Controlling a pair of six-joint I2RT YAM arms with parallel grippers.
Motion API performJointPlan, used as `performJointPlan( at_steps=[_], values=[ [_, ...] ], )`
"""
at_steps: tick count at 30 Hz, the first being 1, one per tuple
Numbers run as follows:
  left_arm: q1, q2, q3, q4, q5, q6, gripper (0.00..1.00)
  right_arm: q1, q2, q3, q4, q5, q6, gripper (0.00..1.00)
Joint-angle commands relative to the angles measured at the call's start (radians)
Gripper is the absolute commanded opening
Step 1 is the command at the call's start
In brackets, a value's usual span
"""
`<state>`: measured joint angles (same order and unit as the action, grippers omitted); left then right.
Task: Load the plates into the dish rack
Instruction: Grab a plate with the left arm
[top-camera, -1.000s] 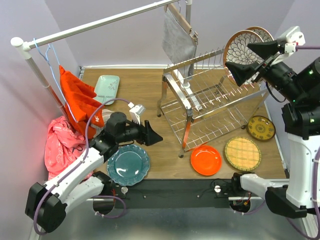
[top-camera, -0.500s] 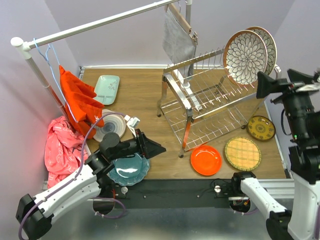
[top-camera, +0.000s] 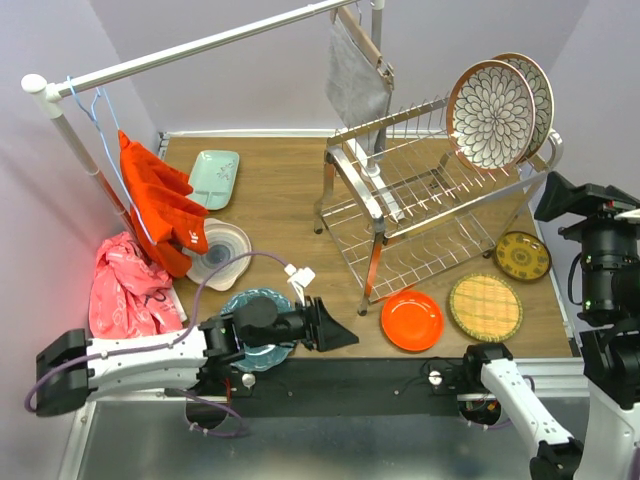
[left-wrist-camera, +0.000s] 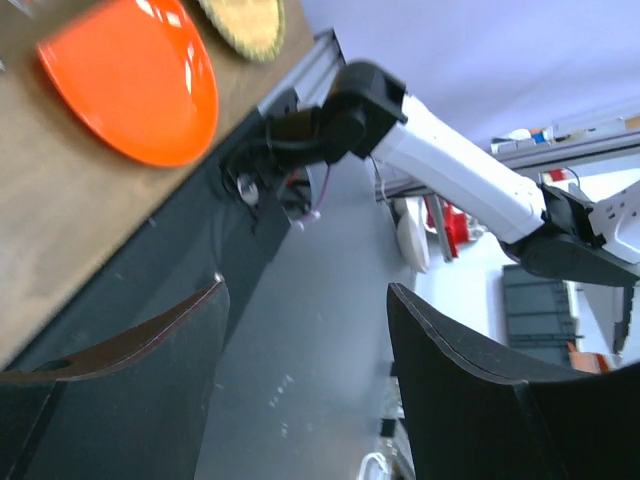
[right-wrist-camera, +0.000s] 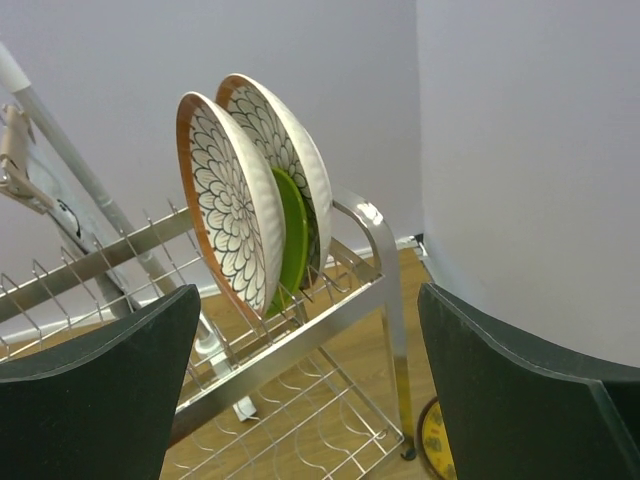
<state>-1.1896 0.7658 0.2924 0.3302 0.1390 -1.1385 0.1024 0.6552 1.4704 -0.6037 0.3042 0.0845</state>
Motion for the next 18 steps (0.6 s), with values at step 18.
performJointPlan(
  at_steps=[18],
  values=[
    [-0.404, 0.613, 0.145, 0.242, -0.802, -0.541, 0.74, 0.011, -0.017, -0.051, -0.134, 0.009, 0.169, 0.95]
  ],
)
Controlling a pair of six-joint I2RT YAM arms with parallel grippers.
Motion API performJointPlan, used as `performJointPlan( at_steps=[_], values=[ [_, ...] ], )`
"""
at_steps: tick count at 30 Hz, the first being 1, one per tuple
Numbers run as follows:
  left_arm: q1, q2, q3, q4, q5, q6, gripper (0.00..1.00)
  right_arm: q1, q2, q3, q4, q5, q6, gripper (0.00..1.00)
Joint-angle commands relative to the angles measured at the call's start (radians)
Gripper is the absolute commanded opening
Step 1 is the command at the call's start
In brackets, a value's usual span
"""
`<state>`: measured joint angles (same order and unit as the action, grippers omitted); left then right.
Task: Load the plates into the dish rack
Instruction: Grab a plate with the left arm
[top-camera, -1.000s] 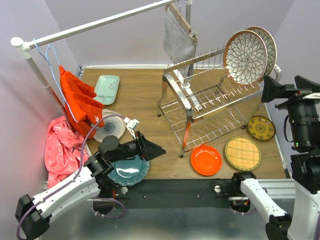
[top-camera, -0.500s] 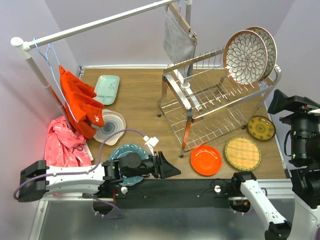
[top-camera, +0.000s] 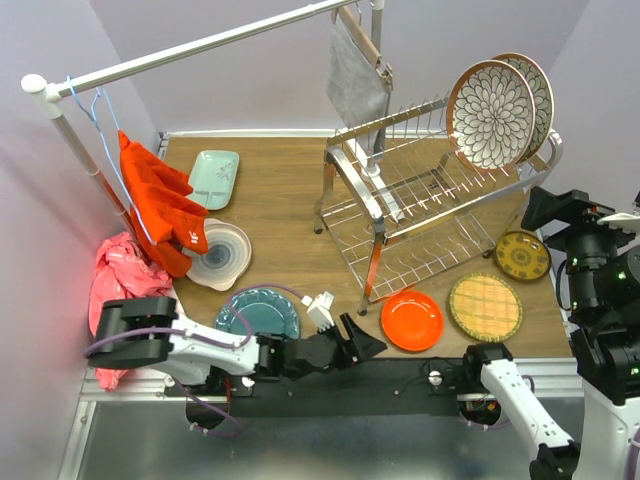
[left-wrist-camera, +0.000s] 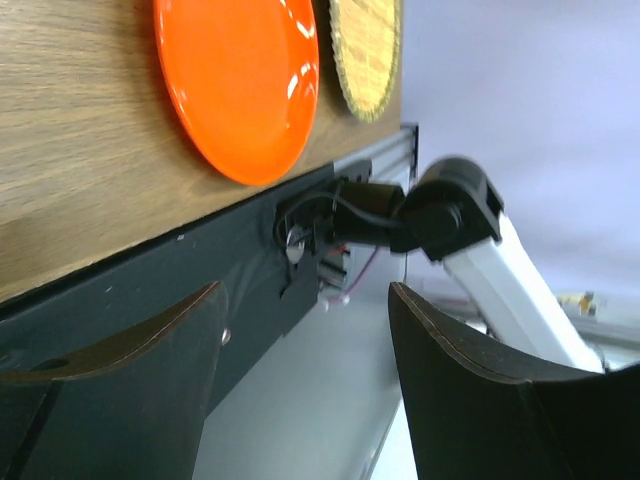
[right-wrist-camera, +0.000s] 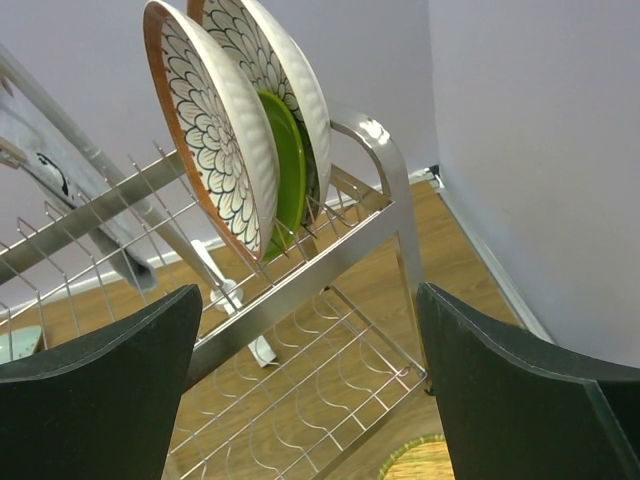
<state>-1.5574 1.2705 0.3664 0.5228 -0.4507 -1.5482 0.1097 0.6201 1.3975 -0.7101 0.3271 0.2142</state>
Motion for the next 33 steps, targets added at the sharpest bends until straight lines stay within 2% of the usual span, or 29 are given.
performJointPlan(
  at_steps=[1, 6, 9, 17, 24, 27, 29, 33],
  values=[
    [-0.039, 0.136, 0.100, 0.049, -0.238, -0.165, 0.74, 0.005, 0.020, 0.027, -0.028, -0.014, 0.037, 0.95],
    [-0.058, 0.302, 0.137, 0.054, -0.293, -0.337, 0.72, 0.005, 0.029, 0.050, -0.043, -0.016, 0.053, 0.95],
    [-0.063, 0.366, 0.164, 0.043, -0.312, -0.381, 0.68, 0.004, 0.033, 0.067, -0.049, -0.008, 0.045, 0.95],
    [-0.061, 0.510, 0.315, -0.161, -0.321, -0.548, 0.63, 0.002, 0.046, 0.107, -0.061, -0.013, 0.044, 0.95],
    [-0.062, 0.555, 0.376, -0.377, -0.264, -0.658, 0.55, -0.007, 0.049, 0.124, -0.071, -0.019, 0.045, 0.95],
    [-0.061, 0.569, 0.376, -0.405, -0.256, -0.713, 0.50, -0.015, 0.047, 0.124, -0.074, -0.026, 0.050, 0.95],
    [-0.059, 0.590, 0.385, -0.402, -0.252, -0.724, 0.44, -0.019, 0.047, 0.126, -0.077, -0.037, 0.051, 0.95],
    [-0.043, 0.625, 0.407, -0.402, -0.232, -0.714, 0.41, -0.027, 0.047, 0.132, -0.081, -0.045, 0.054, 0.95]
  ],
)
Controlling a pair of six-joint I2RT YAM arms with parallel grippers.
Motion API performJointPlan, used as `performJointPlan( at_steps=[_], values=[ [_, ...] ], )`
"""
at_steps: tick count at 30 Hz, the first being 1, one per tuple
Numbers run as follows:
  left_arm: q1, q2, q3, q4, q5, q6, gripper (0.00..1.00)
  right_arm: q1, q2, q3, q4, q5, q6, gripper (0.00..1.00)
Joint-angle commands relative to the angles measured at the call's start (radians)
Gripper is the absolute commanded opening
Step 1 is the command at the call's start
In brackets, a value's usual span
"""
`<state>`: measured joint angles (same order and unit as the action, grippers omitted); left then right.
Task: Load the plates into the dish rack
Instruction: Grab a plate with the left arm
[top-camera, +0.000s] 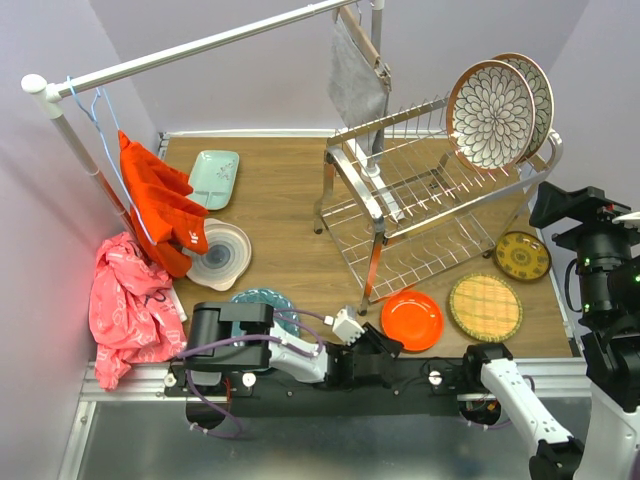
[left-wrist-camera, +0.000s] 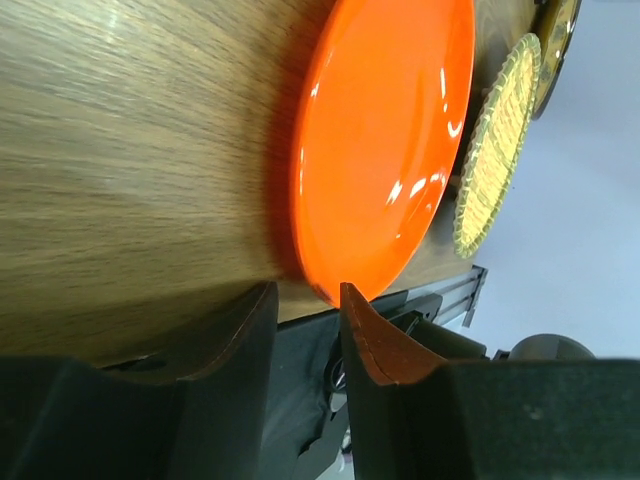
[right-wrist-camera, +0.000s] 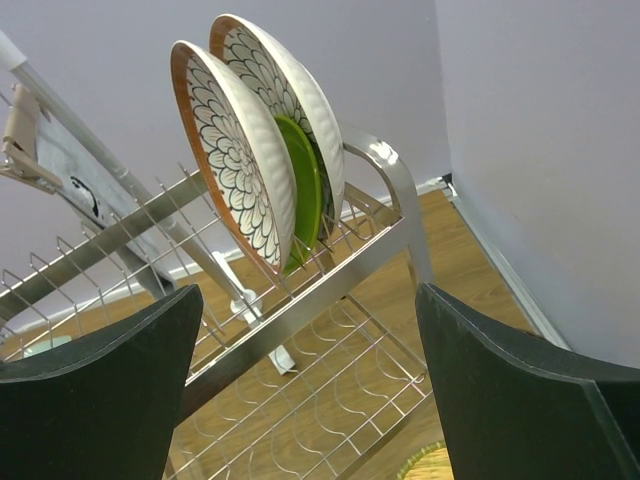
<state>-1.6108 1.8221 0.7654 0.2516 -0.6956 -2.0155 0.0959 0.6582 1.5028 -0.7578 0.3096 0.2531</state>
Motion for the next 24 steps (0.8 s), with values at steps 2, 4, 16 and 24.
performJointPlan(
  at_steps=[2, 4, 16, 24],
  values=[
    [0.022, 0.085, 0.014, -0.133, 0.021, -0.256, 0.41, -0.018, 0.008, 0.027, -0.037, -0.030, 0.017, 0.95],
    [0.026, 0.088, 0.014, -0.133, 0.021, -0.264, 0.41, -0.019, 0.009, 0.030, -0.040, -0.035, 0.017, 0.95],
    [0.045, 0.126, 0.075, -0.248, 0.019, -0.335, 0.27, -0.030, 0.008, 0.045, -0.049, -0.049, 0.021, 0.94],
    [0.046, 0.114, 0.078, -0.285, 0.001, -0.341, 0.05, -0.028, 0.006, 0.048, -0.052, -0.052, 0.023, 0.94]
  ],
)
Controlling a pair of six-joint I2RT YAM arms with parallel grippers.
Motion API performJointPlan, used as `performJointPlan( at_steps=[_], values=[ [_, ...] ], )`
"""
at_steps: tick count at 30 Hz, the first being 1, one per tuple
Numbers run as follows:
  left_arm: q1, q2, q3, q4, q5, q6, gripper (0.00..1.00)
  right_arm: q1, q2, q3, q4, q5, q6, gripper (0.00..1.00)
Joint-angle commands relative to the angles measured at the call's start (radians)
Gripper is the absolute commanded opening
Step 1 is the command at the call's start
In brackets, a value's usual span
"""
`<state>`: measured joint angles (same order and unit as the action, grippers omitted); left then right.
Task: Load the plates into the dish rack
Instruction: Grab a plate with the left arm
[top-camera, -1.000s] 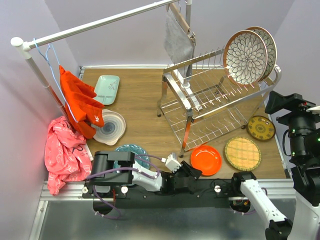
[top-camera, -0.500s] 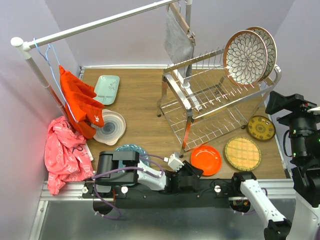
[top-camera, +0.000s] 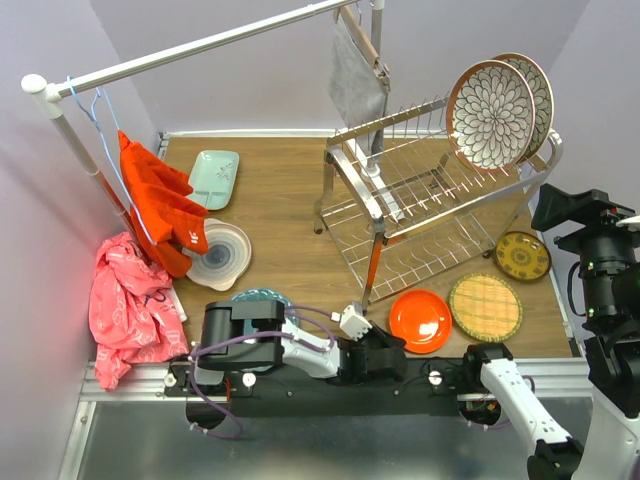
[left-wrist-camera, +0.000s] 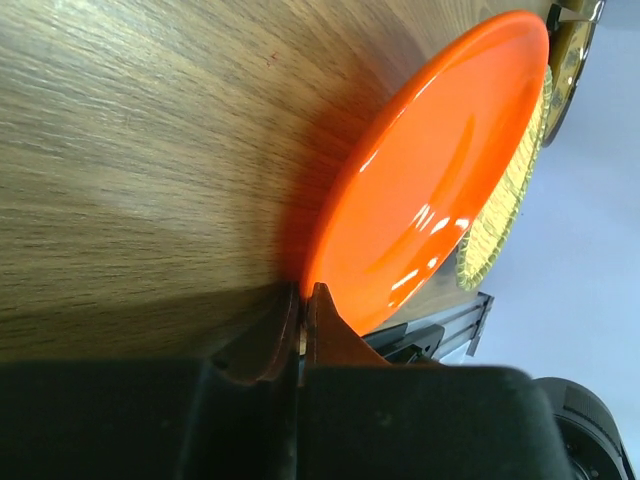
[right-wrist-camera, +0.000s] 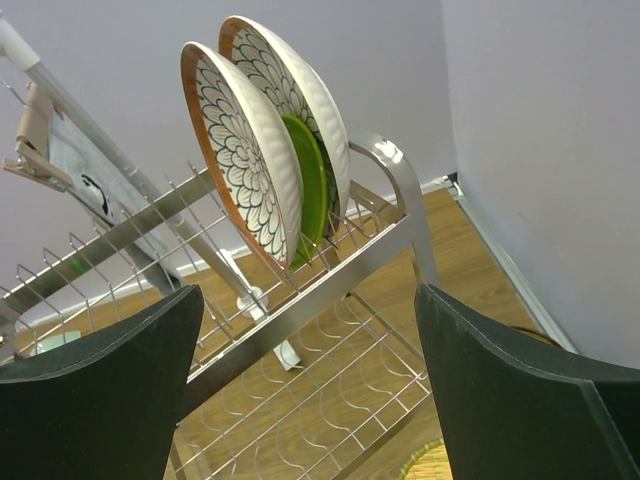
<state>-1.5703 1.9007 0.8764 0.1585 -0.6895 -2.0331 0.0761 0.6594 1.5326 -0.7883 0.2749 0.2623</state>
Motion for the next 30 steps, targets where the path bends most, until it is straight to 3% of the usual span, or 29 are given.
performJointPlan(
  at_steps=[1, 21, 28, 30],
  values=[
    [0.006, 0.031, -0.033, -0.191, -0.018, -0.302, 0.03, -0.009, 0.005, 0.018, -0.023, -0.019, 0.015, 0.94],
    [-0.109, -0.297, -0.155, -0.111, -0.251, -0.093, 0.00, -0.010, -0.029, -0.008, -0.020, -0.046, 0.000, 0.94],
    [-0.129, -0.451, -0.163, -0.094, -0.323, 0.118, 0.00, -0.010, -0.040, -0.023, -0.025, -0.186, -0.061, 0.92],
    [-0.138, -0.512, -0.175, -0.054, -0.323, 0.255, 0.00, -0.010, -0.040, -0.017, -0.037, -0.267, -0.095, 0.92]
  ],
)
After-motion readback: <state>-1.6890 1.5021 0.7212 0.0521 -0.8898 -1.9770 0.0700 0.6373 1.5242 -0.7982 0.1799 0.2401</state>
